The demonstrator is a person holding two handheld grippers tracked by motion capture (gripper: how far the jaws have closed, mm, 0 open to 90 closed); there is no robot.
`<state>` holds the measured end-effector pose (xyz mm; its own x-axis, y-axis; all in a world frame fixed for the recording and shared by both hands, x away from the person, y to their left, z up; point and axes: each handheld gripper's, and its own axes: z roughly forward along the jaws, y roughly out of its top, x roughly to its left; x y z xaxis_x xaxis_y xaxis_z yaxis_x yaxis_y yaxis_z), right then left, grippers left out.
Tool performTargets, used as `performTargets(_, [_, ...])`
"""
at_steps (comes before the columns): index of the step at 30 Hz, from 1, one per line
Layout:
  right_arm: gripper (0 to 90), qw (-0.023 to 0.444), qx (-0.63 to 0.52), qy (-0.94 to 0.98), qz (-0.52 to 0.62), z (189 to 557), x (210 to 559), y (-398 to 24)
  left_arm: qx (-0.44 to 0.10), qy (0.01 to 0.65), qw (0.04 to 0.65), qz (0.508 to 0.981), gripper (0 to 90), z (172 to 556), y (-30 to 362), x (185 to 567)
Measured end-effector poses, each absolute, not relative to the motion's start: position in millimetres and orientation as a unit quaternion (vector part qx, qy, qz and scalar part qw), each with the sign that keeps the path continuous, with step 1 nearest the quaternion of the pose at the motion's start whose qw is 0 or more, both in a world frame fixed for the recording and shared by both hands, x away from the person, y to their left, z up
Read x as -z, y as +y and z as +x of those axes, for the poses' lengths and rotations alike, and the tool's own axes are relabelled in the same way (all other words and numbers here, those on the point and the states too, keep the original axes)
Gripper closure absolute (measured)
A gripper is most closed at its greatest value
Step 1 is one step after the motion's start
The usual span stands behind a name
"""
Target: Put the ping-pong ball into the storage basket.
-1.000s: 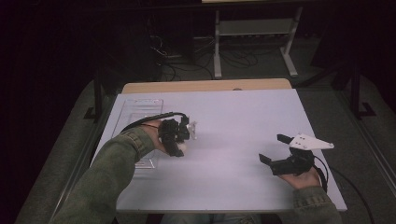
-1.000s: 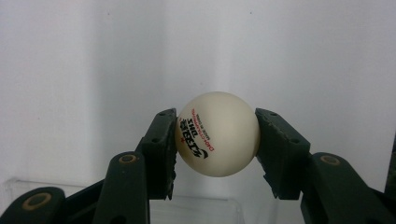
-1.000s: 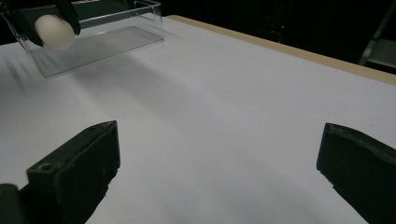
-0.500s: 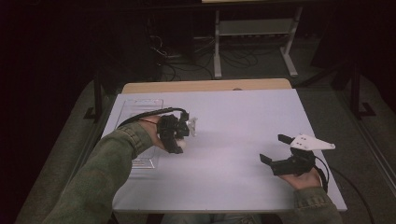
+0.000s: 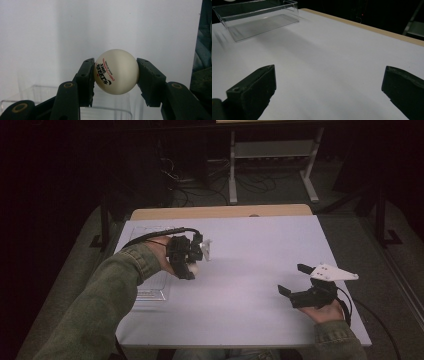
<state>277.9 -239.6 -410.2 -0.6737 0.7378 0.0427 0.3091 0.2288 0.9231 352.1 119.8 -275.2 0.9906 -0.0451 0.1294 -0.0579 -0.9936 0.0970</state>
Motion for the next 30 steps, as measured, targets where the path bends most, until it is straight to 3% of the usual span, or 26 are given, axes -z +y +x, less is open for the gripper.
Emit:
performTargets(12, [0.0, 0.208, -0.513, 0.757, 0.347, 278, 411, -239, -0.074, -0.031, 0.059, 0.995, 50.6, 350, 123, 249])
performTargets(30, [0.0, 0.209, -0.503, 0.763, 0.347, 276, 411, -238, -0.087, -0.001, 0.055, 0.995, 50.7, 349, 170, 235])
